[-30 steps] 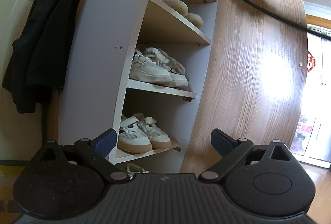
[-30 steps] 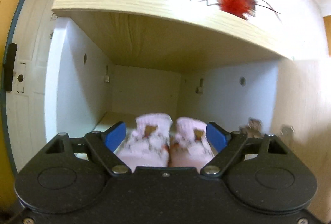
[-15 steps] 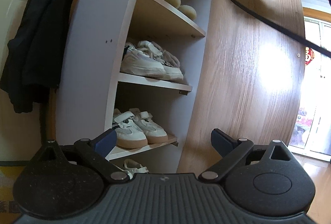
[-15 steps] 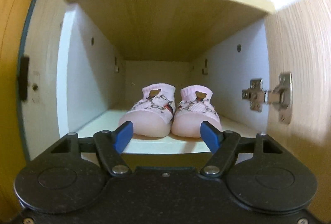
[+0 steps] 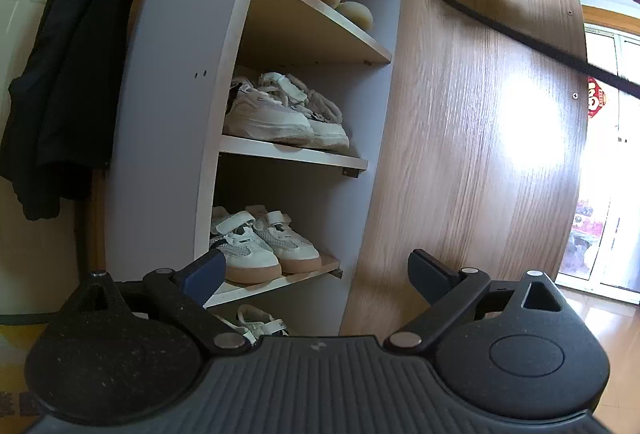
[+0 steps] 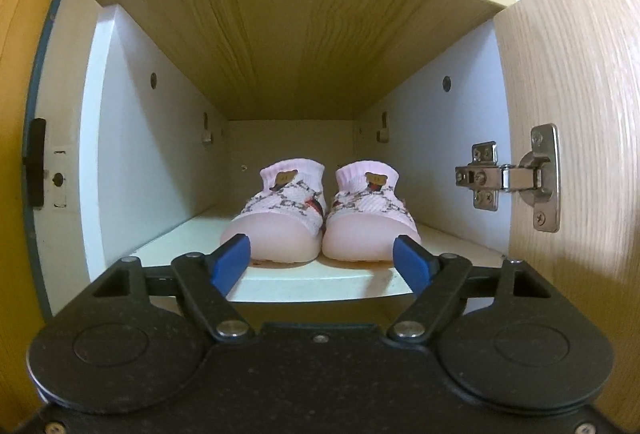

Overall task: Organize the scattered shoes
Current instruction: 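Withdraw the open right tool from the cabinet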

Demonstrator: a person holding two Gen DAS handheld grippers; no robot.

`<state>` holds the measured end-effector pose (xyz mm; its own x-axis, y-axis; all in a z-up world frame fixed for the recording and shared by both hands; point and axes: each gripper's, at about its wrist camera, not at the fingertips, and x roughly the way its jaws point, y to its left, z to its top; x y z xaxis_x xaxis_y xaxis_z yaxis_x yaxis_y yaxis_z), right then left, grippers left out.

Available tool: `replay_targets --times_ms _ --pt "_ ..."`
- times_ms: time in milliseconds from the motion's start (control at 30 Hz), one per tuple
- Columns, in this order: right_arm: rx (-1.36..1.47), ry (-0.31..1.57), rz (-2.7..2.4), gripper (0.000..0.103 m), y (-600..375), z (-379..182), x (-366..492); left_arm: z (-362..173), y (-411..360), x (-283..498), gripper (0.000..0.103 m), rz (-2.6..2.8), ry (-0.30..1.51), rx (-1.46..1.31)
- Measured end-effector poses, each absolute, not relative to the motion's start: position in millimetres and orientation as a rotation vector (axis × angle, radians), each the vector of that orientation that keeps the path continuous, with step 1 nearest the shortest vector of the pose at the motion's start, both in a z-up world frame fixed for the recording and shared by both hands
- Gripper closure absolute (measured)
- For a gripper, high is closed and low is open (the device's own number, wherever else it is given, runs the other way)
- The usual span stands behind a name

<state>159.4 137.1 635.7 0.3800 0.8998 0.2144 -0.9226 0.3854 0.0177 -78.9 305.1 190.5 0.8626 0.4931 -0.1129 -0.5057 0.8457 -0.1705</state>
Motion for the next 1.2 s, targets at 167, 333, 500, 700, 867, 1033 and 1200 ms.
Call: replay_targets --times_ms 167,333,500,700,867,1033,1200 --pt "0.184 -0.169 1.162 0.02 112.6 621.7 149.5 190.8 306.4 -81.1 0.005 0.53 0.072 -0.199" --pt "0.239 -0.137 1.142 0.005 81.8 590.5 137.0 189.2 307.0 -79.2 0.005 0.521 0.103 -0.217" --pt "0.264 -0.104 1.074 0.0 45.1 533.5 123.3 185.8 303.6 -77.8 0.005 0.507 0.14 -0.223" --pt "0.294 -0.023 0.998 0.0 -7.2 451.7 106.0 187.2 297.4 -84.6 0.005 0.526 0.146 -0.208" --pt "0.309 0.047 0.926 0.0 -39.1 376.2 83.8 185.7 282.8 -84.3 0.0 0.535 0.182 -0.143" --pt "0.337 0.197 0.896 0.0 -54.6 298.3 70.2 171.3 265.9 -83.7 0.0 0.508 0.269 -0.127" --pt "0.348 0.335 0.833 0.0 -60.0 231.6 62.8 147.1 248.2 -99.7 0.0 0.559 0.328 -0.084"
